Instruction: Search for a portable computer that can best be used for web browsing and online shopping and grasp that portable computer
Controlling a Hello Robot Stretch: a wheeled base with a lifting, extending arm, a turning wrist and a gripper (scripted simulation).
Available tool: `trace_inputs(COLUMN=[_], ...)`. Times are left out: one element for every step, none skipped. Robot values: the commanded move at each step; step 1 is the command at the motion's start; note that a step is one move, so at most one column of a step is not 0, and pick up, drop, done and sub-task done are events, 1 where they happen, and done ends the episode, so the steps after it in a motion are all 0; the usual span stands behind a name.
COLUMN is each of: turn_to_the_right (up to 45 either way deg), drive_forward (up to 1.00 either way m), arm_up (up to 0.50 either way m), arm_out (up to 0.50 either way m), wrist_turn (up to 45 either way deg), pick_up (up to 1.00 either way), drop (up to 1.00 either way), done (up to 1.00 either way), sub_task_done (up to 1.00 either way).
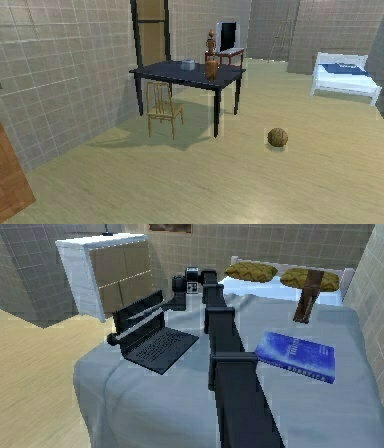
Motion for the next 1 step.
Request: trace_inputs(turn_to_the_right=[0.0], drive_forward=[0.00], arm_up=[0.00], arm_out=[0.00], wrist_turn=[45.0], pick_up=[0.00], drop=[0.00], done=[0.00], sub_task_done=[0.00])
